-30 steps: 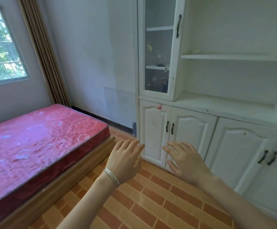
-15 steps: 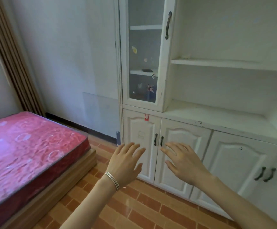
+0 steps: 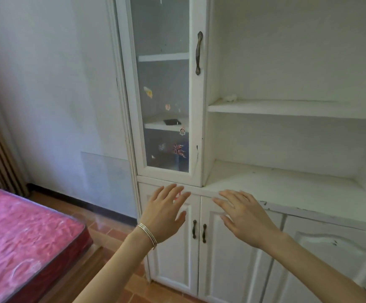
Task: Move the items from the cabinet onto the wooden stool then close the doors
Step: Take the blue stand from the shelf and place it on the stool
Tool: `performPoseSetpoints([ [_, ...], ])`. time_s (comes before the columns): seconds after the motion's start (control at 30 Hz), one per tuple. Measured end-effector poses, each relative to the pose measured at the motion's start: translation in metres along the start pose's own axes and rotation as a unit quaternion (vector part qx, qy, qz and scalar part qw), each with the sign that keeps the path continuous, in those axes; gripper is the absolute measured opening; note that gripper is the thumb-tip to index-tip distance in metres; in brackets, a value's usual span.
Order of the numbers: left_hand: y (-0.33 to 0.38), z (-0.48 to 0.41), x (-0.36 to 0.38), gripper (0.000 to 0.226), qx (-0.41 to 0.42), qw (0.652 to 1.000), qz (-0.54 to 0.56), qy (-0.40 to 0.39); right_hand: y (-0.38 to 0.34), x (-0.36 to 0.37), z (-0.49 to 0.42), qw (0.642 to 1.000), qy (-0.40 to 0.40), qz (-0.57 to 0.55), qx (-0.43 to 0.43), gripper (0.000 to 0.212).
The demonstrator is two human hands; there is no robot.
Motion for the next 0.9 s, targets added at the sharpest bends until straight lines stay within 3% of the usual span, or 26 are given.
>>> performPoseSetpoints([
  [0.53, -0.087, -0.155, 0.191, 0.055, 0.15, 0.989, 0.012, -0.007, 0.126, 0.142, -0.095, 0.996, -0.003, 0.058, 0.073, 0.041],
  [0.9, -0.079, -0.212, 0.261, 0.053, 0.247, 0.968, -0.029, 0.01, 0.183, 0.198, -0.12, 0.997, -0.042, 0.055, 0.044, 0.038],
])
Point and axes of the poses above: each hand's wrist, its own z-axis away from the middle knuckle, its own x-axis out of the palm, y = z × x, the point moved 9 cm from there along -z, towards the middle knuckle, and after that the axes turned 9 degrees about y, right-handed, at the moved point
